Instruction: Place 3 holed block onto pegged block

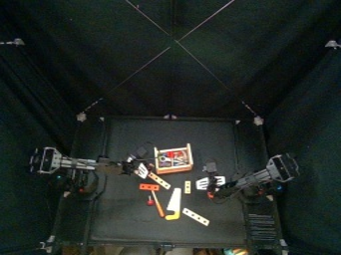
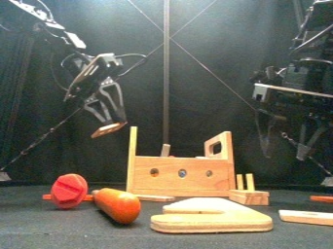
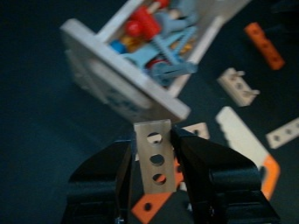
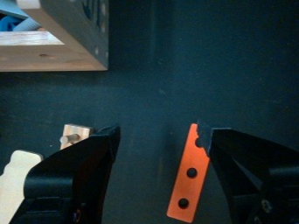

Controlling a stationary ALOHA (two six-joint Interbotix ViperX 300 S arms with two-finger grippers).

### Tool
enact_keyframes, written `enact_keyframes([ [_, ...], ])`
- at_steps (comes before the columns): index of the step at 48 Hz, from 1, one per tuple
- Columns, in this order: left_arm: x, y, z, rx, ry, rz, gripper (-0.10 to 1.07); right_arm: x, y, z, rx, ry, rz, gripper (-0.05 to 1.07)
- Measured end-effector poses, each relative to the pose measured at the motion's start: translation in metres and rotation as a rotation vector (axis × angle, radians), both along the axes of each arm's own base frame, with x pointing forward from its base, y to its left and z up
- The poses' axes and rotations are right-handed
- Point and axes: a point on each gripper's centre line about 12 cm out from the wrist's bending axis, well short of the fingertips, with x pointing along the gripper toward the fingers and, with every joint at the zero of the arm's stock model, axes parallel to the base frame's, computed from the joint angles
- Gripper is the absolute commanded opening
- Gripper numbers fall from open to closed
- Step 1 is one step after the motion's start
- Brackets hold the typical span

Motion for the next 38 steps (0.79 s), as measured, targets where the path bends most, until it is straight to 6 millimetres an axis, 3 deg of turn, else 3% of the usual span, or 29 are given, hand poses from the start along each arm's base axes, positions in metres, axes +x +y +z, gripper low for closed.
enact_keyframes([
  [14,0.036,-0.026,-0.003,-0.145,-0.221,-0.167,0.55,-0.005,0.001,-0.001,0.022,0.008,-0.015,1.00],
  [28,0.080,-0.027,-0.027,-0.181,-0.199,-0.165,0.56,-0.007,0.001,-0.003,0.023,0.014,-0.017,1.00],
  [38,0.106,-0.028,-0.030,-0.192,-0.217,-0.169,0.56,-0.008,0.001,-0.004,0.023,0.017,-0.014,1.00],
])
